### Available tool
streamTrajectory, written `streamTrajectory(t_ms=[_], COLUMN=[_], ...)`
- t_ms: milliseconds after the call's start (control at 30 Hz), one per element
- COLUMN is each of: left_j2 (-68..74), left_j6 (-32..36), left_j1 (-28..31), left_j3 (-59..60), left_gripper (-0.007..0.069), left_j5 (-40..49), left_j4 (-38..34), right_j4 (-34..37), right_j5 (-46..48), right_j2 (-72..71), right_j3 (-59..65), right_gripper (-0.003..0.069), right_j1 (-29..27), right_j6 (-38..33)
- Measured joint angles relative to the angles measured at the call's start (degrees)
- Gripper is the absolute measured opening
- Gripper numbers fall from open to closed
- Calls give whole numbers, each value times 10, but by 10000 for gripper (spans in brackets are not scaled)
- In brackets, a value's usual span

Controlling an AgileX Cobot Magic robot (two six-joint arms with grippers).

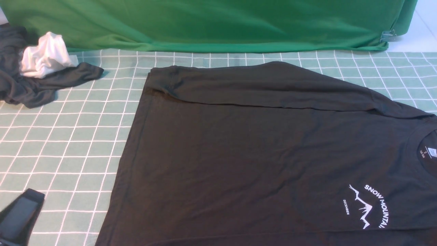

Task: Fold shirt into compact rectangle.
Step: 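Grasp the left edge of the dark T-shirt lying flat on the table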

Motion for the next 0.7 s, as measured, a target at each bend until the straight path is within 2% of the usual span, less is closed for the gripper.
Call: streamTrajectory(t_ms=[133, 167, 267, 300, 333, 400, 433, 467, 567, 633, 700], left_j2=[0, 5, 61, 67, 135, 223, 223, 297, 433, 515, 572], left_j6=[0, 1, 7, 8, 17, 62, 68, 110, 174, 197, 211], left_j1=[0, 0, 0, 0, 0, 0, 0, 0, 0, -2, -6], left_j3=[-13, -45, -145, -153, -216, -285, -291, -328, -371, -373, -369], left_gripper=[36, 36, 36, 36, 36, 36, 36, 36, 36, 38, 45], left_j5=[-21, -16, 36, 43, 113, 220, 231, 305, 439, 480, 492], left_j4=[1, 18, 73, 78, 112, 148, 150, 168, 186, 189, 192], right_j4=[-4, -12, -31, -31, -37, -39, -39, -40, -40, -41, -41], right_j5=[-72, -79, -50, -45, 25, 104, 123, 185, 352, 431, 473], right_j2=[0, 3, 36, 39, 78, 129, 134, 174, 257, 309, 345], right_j3=[-7, -35, -122, -130, -214, -286, -301, -342, -422, -448, -455], right_gripper=[111, 62, 31, 31, 26, 25, 25, 25, 25, 25, 25], right_j1=[0, 0, 0, 0, 0, 0, 0, 0, 0, 0, 0], right_j6=[-37, -87, -238, -238, -355, -449, -457, -497, -534, -542, -545])
